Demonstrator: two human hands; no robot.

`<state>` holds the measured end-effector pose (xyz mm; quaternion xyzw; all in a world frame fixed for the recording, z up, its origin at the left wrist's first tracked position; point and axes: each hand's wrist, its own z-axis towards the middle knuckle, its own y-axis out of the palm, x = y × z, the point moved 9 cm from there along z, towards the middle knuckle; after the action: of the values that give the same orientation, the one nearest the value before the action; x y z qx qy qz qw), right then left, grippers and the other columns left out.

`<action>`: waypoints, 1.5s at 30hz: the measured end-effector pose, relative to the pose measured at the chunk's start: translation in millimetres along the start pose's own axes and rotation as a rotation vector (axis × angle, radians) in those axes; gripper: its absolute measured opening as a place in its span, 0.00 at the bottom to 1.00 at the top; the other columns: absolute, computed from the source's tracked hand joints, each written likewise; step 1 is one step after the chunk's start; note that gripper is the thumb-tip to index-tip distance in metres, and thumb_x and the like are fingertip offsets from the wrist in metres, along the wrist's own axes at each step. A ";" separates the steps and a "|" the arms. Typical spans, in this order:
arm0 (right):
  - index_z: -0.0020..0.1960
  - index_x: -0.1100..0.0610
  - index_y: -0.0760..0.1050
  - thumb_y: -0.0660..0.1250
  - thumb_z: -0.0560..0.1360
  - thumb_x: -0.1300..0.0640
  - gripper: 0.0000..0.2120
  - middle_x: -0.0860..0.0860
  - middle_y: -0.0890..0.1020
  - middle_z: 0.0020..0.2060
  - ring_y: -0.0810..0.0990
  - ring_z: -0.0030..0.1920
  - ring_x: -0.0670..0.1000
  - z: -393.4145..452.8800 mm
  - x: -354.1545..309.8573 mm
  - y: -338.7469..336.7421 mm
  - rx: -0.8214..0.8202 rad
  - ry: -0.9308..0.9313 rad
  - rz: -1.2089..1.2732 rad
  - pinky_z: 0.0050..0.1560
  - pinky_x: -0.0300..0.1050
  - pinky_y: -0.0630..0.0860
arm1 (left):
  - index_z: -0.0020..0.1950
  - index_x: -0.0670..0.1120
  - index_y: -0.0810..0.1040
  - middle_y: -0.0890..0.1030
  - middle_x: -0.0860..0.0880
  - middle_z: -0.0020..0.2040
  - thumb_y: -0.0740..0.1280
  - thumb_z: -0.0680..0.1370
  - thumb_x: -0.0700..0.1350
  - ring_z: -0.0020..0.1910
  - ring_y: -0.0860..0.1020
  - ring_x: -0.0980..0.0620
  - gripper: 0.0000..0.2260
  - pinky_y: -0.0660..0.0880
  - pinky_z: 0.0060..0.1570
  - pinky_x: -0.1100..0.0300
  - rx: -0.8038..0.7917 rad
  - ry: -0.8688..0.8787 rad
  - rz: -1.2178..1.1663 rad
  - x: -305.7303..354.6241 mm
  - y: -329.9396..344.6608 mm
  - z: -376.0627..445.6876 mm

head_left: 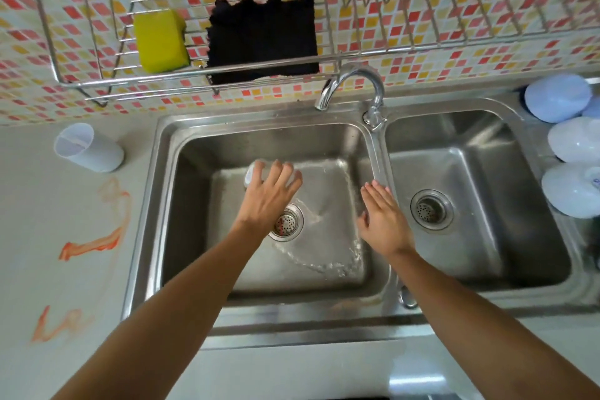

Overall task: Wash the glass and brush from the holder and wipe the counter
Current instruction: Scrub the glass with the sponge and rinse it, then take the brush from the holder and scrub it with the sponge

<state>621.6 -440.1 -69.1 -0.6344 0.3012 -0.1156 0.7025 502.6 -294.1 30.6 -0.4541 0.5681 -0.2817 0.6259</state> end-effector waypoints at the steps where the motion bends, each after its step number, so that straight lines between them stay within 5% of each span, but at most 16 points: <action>1: 0.69 0.67 0.71 0.51 0.74 0.53 0.29 0.61 0.73 0.68 0.69 0.72 0.58 0.2 0.5 0.3 0.003 0.003 0.008 0.74 0.56 0.63 | 0.65 0.48 0.74 0.76 0.46 0.61 0.54 0.66 0.34 0.60 0.76 0.46 0.29 0.72 0.58 0.45 0.017 0.017 0.040 -1.4 -3.8 0.1; 11: 0.67 0.67 0.73 0.59 0.71 0.59 0.25 0.61 0.76 0.66 0.70 0.71 0.57 1.0 1.3 -1.5 0.082 -0.019 0.039 0.74 0.53 0.62 | 0.64 0.48 0.77 0.78 0.48 0.60 0.43 0.69 0.33 0.61 0.76 0.49 0.32 0.70 0.60 0.46 0.138 0.090 0.207 -10.0 -5.3 -26.1; 19: 0.65 0.67 0.75 0.53 0.72 0.52 0.29 0.62 0.76 0.65 0.67 0.72 0.59 -0.8 -2.5 4.1 0.001 -0.024 -0.101 0.75 0.55 0.57 | 0.63 0.47 0.75 0.69 0.44 0.62 0.58 0.72 0.37 0.61 0.75 0.47 0.21 0.71 0.61 0.46 0.231 0.169 0.197 -9.4 7.6 -65.1; 24: 0.77 0.61 0.56 0.58 0.78 0.48 0.33 0.57 0.57 0.78 0.46 0.79 0.56 -11.8 -23.5 13.7 -0.221 0.062 -0.331 0.76 0.56 0.38 | 0.63 0.48 0.75 0.75 0.47 0.60 0.48 0.72 0.33 0.61 0.75 0.48 0.26 0.67 0.60 0.45 0.272 0.161 0.243 -27.4 6.6 -88.2; 30: 0.78 0.60 0.53 0.60 0.77 0.46 0.35 0.57 0.52 0.79 0.43 0.79 0.55 -21.2 -77.8 28.5 -0.237 0.136 -0.339 0.76 0.57 0.37 | 0.64 0.48 0.68 0.69 0.45 0.62 0.57 0.70 0.34 0.62 0.73 0.47 0.23 0.65 0.60 0.44 0.366 0.246 0.235 -50.2 20.2 -120.3; 35: 0.77 0.61 0.58 0.63 0.77 0.50 0.32 0.58 0.57 0.78 0.48 0.78 0.59 -18.5 -126.8 45.3 -0.234 0.332 0.006 0.78 0.53 0.47 | 0.64 0.51 0.75 0.75 0.43 0.60 0.75 0.61 0.38 0.59 0.73 0.43 0.32 0.69 0.57 0.44 0.232 -0.064 -0.191 -117.6 27.7 -134.2; 42: 0.71 0.59 0.70 0.70 0.75 0.54 0.26 0.57 0.76 0.66 0.71 0.68 0.60 10.2 -243.9 49.6 -0.095 0.399 0.415 0.72 0.52 0.63 | 0.72 0.48 0.65 0.69 0.46 0.64 0.77 0.67 0.54 0.60 0.71 0.47 0.37 0.73 0.58 0.54 0.244 -0.524 -1.011 -221.4 79.7 -210.3; 45: 0.71 0.59 0.70 0.71 0.75 0.54 0.26 0.57 0.76 0.66 0.71 0.68 0.59 31.0 -303.9 43.0 -0.070 0.351 0.486 0.70 0.48 0.65 | 0.73 0.48 0.64 0.70 0.47 0.66 0.75 0.67 0.59 0.63 0.70 0.48 0.39 0.72 0.62 0.52 0.311 -0.700 -1.074 -274.3 101.9 -249.9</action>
<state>389.2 -242.0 -26.0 -0.5379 0.5646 -0.0417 0.6246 190.6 -74.2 79.3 -0.6435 -0.0219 -0.4690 0.6045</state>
